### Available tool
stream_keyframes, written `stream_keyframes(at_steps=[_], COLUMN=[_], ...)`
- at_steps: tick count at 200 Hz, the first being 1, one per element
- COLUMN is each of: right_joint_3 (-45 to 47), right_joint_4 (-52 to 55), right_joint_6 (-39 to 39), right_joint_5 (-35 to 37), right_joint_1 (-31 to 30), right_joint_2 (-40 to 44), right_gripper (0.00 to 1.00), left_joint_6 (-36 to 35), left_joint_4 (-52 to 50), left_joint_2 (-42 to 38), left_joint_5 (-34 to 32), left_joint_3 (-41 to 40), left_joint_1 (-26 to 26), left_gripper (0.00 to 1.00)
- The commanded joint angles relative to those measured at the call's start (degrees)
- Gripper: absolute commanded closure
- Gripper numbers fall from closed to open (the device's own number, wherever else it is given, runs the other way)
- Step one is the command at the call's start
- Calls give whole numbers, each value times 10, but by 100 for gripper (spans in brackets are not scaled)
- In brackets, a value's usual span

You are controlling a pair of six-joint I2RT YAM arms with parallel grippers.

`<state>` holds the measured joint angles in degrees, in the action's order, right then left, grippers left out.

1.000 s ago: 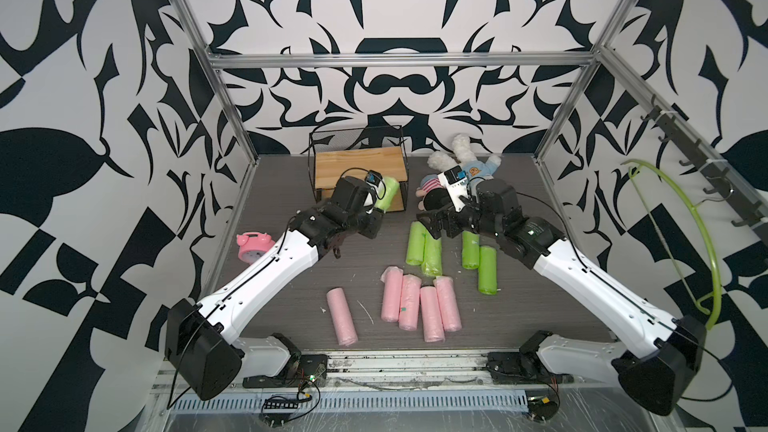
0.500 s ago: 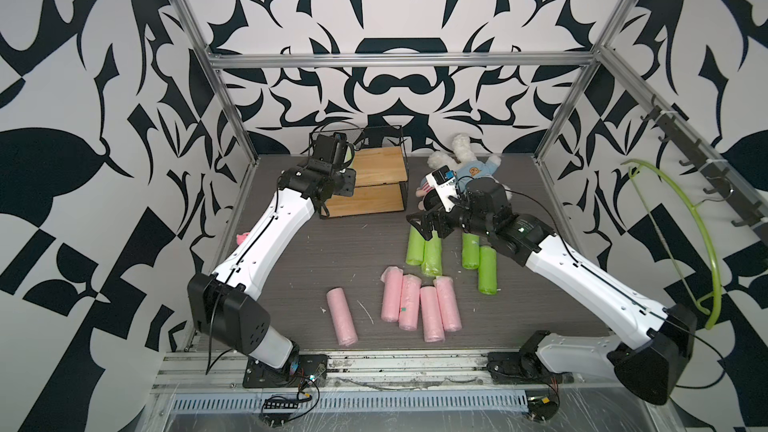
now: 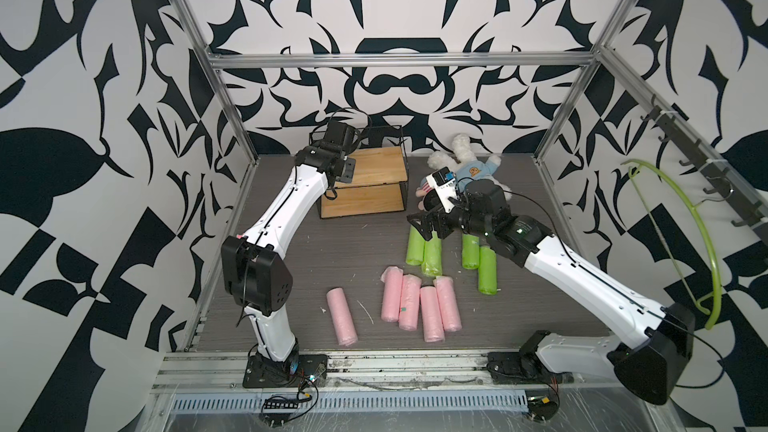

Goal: Sort the rolls of trash bags by color and place them on the shelf
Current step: Place the roll of trash bags on the shelf.

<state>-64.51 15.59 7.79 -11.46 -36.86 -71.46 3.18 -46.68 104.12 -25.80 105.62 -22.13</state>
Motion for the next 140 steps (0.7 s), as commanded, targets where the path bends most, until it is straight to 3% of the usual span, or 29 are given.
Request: stream_keyframes(at_steps=[1, 42, 140], right_joint_3=[-1, 4, 15], right_joint_4=[-21, -22, -29], right_joint_6=[1, 0, 9], right_joint_5=[8, 10, 10], right_joint_1=[-3, -4, -4], right_joint_2=[5, 1, -8], right_gripper=[2, 2, 2], left_joint_6=[-15, -30, -28], left_joint_4=[-21, -34, -20], left_joint_2=[25, 65, 60], left_joint_5=[-35, -55, -95], left_joint_3=[36, 48, 10], left_joint_1=[7, 17, 17], left_gripper=[56, 55, 51])
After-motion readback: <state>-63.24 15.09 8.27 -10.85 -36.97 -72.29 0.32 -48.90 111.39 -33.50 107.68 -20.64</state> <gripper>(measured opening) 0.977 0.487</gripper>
